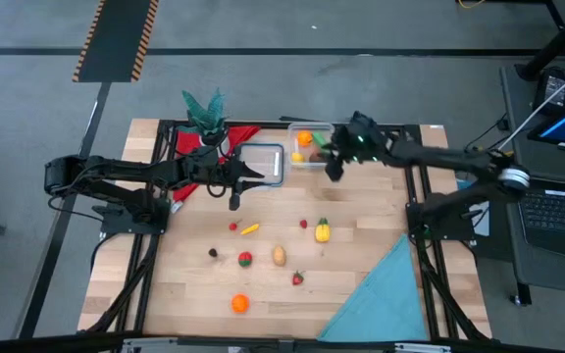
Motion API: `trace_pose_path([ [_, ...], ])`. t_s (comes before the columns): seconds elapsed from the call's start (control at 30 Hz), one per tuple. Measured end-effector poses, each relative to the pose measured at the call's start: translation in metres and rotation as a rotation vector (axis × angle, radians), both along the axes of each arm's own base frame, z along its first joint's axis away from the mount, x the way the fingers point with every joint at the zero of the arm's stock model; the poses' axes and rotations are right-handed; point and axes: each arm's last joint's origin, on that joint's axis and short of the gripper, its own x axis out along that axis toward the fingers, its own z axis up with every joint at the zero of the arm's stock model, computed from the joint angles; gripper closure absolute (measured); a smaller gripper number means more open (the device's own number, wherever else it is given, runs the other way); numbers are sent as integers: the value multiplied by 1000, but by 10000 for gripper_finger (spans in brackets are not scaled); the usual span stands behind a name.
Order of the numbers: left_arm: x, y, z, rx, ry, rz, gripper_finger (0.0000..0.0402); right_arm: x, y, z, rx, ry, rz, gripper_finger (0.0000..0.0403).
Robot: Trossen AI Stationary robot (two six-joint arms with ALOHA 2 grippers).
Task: Pick and placing Produce into tupperware
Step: Put the pineapple into the transparent bin
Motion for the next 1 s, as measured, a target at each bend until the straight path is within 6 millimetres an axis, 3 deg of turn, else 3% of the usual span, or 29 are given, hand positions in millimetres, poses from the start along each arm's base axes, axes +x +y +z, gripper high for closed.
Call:
trace_pose_path([
  [0.23, 0, -1, 0, -7, -1, -2, 319, -34, 65, -3, 66, -105, 114, 242],
  [0.43, 1, -3, 0, -7, -1, -12, 319, -56, 103, -10, 71, -146, 70, 242],
  [0.77, 3, -13, 0, 1, -2, -54, 319, -65, 155, -17, 88, -179, -6, 242],
  [1.0, 4, -20, 0, 1, -1, -84, 319, -72, 182, -28, 145, -180, -125, 242],
])
